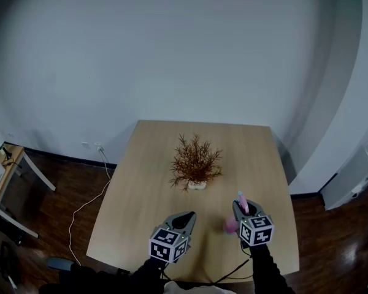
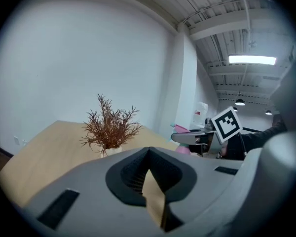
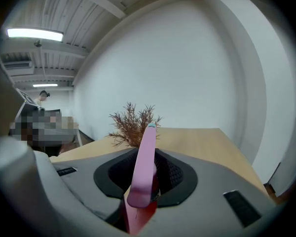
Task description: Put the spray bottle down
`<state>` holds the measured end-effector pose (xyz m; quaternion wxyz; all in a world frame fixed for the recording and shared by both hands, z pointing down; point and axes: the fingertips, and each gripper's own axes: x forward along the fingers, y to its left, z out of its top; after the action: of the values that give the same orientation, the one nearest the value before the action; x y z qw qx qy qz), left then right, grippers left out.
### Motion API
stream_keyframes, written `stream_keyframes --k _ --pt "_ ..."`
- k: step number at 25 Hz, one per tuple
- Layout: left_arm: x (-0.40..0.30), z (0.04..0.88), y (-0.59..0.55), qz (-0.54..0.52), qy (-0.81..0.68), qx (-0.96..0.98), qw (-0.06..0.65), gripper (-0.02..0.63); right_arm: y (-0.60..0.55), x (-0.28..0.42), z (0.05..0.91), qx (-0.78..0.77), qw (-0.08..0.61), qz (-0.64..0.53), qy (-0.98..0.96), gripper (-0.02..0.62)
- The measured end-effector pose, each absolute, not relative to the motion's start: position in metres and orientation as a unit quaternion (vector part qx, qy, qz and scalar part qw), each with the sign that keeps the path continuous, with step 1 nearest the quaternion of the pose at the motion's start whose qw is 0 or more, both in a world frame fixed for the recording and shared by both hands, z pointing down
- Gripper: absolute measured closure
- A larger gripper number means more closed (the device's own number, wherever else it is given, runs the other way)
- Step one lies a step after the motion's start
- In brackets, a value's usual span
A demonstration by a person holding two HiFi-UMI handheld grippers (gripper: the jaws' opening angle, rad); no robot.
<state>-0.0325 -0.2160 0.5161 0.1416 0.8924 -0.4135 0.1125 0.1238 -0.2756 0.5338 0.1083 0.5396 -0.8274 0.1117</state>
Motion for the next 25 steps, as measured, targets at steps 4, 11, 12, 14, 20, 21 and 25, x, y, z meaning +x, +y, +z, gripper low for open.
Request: stream_keyframes --k 4,11,12,14,20,21,25 --pt "-0.030 0.525 -0.222 0.121 -0.410 0.892 0.144 0.589 -0.314 0.135 0.549 0.560 0.122 0.094 -0.814 0.517" --pt "-0.024 0.531 -0.237 0.128 -0.406 0.893 0.147 0.589 -0.377 0.149 0.553 0.593 0.122 0.063 -0.794 0.517" --pt "-0.024 0.532 -0.239 0.129 -0.407 0.892 0.148 0.589 -0.385 0.149 0.553 0.593 0.122 0.057 -0.793 0.517" --pt "-0.025 0.534 -0.244 0.130 -0.409 0.891 0.150 0.589 -0.398 0.148 0.552 0.595 0.123 0.049 -0.792 0.517" --pt "-0.030 0.542 -0.249 0.134 -0.412 0.887 0.159 0.589 -0.413 0.144 0.558 0.597 0.127 0.040 -0.791 0.517" --pt "-0.031 0.543 -0.249 0.135 -0.412 0.887 0.160 0.589 -0.414 0.145 0.560 0.598 0.128 0.043 -0.790 0.517" --pt "-0.032 0.547 -0.253 0.135 -0.413 0.885 0.164 0.589 -0.418 0.148 0.569 0.605 0.122 0.057 -0.785 0.517"
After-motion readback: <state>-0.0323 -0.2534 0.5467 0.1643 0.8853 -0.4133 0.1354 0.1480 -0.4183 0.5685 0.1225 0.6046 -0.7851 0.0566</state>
